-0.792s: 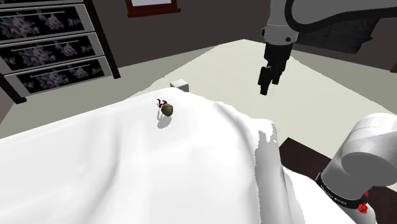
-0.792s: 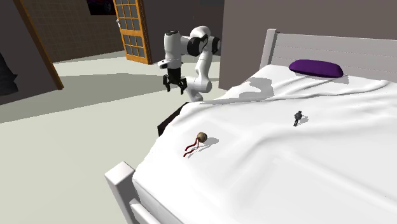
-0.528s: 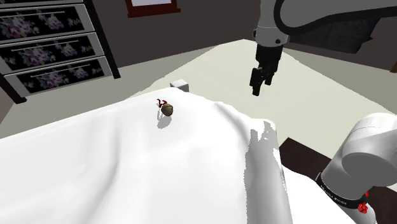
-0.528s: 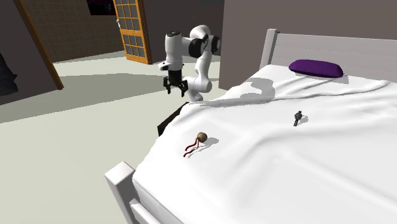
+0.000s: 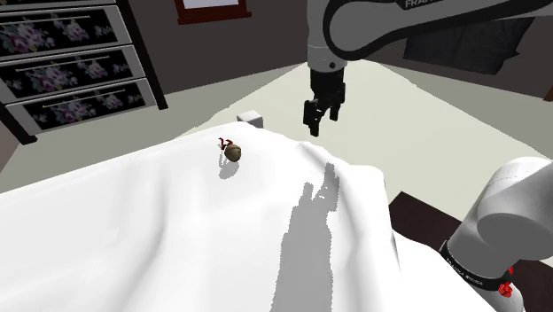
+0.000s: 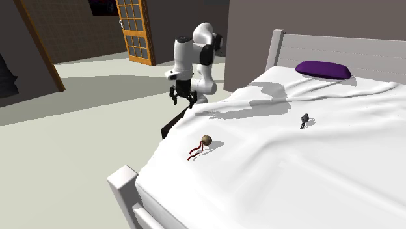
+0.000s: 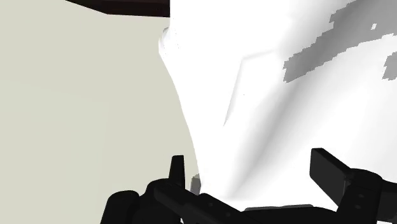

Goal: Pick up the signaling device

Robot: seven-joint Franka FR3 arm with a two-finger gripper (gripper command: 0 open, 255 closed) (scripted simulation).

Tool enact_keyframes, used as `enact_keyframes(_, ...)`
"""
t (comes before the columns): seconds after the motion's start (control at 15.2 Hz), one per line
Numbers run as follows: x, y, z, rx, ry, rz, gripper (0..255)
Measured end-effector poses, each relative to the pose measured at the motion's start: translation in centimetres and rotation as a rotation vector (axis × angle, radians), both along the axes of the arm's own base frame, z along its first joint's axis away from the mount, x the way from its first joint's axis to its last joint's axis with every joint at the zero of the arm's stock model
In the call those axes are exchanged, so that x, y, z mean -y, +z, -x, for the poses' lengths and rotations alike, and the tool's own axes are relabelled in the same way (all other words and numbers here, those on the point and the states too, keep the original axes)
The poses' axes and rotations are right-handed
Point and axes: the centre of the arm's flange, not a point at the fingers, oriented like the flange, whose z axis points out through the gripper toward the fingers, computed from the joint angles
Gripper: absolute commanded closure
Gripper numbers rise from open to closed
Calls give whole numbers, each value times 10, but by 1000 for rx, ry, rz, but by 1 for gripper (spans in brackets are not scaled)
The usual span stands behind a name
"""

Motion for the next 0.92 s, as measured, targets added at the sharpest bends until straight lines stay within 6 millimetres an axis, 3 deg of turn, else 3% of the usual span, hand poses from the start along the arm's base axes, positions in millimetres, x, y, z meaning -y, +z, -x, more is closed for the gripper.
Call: enact_keyframes(0.92, -136, -9, -127, 29, 29, 60, 0)
